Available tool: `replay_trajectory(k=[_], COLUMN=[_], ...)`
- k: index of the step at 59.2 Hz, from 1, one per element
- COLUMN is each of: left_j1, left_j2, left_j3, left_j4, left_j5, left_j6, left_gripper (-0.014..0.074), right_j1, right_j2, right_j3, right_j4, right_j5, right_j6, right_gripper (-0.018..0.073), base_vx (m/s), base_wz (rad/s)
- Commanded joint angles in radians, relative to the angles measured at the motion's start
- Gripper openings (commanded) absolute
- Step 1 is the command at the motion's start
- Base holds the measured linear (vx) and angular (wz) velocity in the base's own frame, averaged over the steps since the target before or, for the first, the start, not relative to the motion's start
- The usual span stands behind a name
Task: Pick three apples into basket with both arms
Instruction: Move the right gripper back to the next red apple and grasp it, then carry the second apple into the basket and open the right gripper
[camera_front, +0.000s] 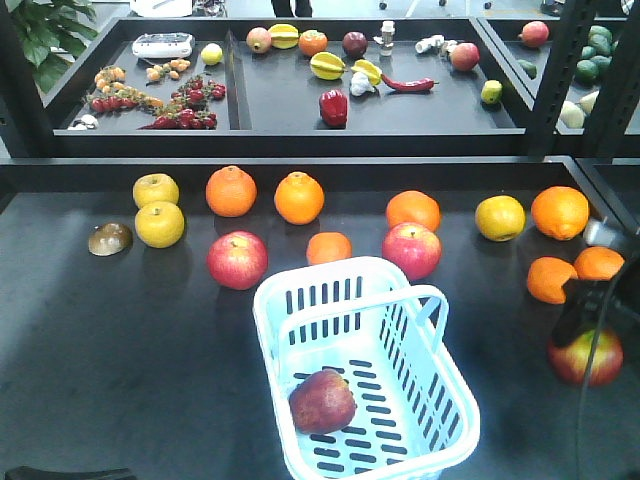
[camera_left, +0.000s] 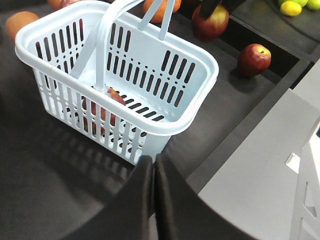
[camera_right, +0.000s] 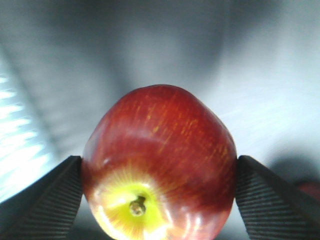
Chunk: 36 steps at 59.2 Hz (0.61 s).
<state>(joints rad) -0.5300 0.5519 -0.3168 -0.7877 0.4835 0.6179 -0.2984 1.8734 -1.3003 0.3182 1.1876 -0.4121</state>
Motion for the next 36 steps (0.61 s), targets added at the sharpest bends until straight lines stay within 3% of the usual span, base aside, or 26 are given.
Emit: replay_trajectory(k=[1, 18, 36], left_j1=[-0.003, -0.003, -0.003], left_j2=[0.001, 0.001, 0.001], left_j3=[-0.023, -0.023, -0.023], left_j4=[-0.035, -0.035, -0.035], left_j5=[-0.052, -0.052, -0.052], left_j6=[-0.006, -0.006, -0.006], left_gripper=[-0.0006, -0.0006, -0.0006], right_j1=[-0.002, -0.002, -0.002], right_j2=[-0.142, -0.453, -0.708], right_j3=[-0.015, 0.183, 0.547], right_j4=[0.083, 0.306, 0.719], right_j5=[0.100, 0.100, 0.096], right_j6=[-0.023, -0.123, -0.434], right_gripper=[-0.0007, -0.0005, -0.0005], base_vx=[0.00, 0.00, 0.00], base_wz=[0.00, 0.00, 0.00])
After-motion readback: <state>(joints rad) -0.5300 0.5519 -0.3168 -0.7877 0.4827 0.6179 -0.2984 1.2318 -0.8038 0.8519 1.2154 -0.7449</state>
